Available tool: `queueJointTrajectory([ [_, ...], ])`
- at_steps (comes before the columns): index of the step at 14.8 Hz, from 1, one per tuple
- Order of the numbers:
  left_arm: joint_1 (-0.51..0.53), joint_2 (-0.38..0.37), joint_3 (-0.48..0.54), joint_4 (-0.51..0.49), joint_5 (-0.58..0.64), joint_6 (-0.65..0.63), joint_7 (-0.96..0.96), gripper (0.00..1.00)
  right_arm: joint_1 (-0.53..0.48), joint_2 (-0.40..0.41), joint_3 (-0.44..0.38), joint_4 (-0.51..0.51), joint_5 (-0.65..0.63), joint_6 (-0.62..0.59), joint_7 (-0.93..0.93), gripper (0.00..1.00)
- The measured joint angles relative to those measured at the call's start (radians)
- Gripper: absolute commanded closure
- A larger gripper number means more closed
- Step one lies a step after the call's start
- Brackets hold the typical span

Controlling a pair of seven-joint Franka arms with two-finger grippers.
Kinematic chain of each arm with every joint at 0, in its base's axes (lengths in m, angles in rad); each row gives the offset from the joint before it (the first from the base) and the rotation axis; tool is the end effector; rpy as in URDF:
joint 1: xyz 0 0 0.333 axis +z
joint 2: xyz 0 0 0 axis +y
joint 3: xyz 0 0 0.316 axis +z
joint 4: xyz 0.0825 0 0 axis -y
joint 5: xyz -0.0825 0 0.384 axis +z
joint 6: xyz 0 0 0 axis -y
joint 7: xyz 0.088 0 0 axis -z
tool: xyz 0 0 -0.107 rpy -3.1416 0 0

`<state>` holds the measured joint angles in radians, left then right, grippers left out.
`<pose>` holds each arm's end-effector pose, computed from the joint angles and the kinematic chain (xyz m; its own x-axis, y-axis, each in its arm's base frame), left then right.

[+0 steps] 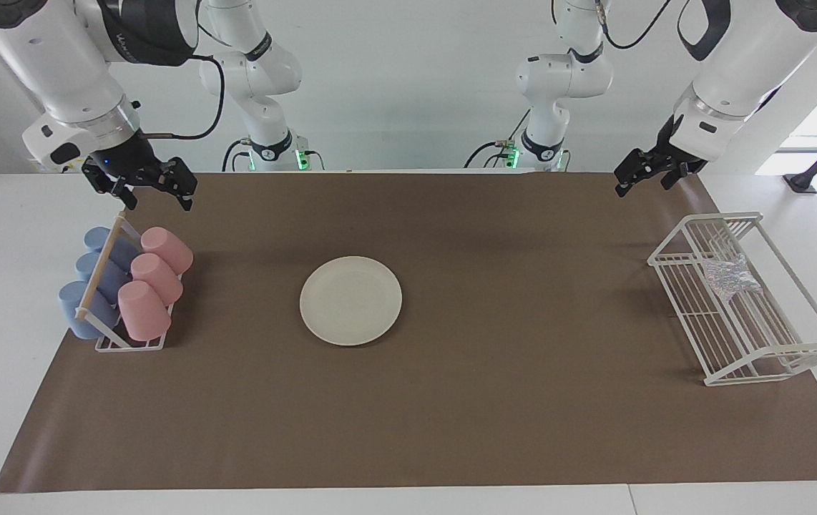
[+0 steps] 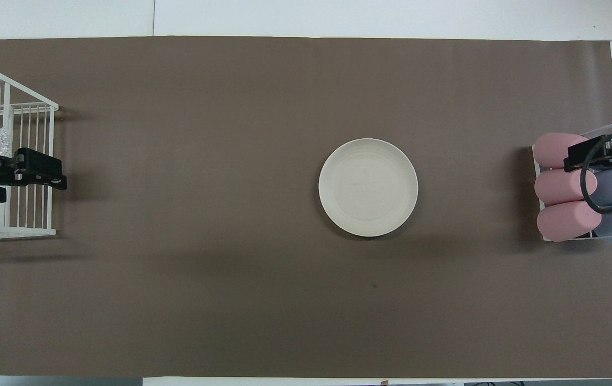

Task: Wipe plate with sponge

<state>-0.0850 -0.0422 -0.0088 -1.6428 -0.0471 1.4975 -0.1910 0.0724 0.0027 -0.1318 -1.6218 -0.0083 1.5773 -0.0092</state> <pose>0.5291 -0.0552 0.6079 0.9895 0.0940 -0.1098 0.0975 -0.9949 0.0263 0.5531 -0.0337 0.5995 0.9976 -0.0501 -0.0472 -0.0497 -0.9987 0.0082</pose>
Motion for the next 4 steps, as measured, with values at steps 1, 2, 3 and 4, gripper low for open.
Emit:
queueJointTrajectory([
  [1,0.000,0.000,-0.001,0.000,0.000,0.000,0.013,0.00,0.000,0.000,0.000,0.000,0.000,0.000,0.000,0.00],
  [2,0.000,0.000,-0.001,0.000,0.000,0.000,0.023,0.00,0.000,0.000,0.000,0.000,0.000,0.000,0.000,0.00],
  [3,0.000,0.000,-0.001,0.000,0.000,0.000,0.032,0.00,0.000,0.000,0.000,0.000,0.000,0.000,0.000,0.00],
  [4,0.000,0.000,-0.001,0.000,0.000,0.000,0.036,0.00,0.000,0.000,0.000,0.000,0.000,0.000,0.000,0.00],
])
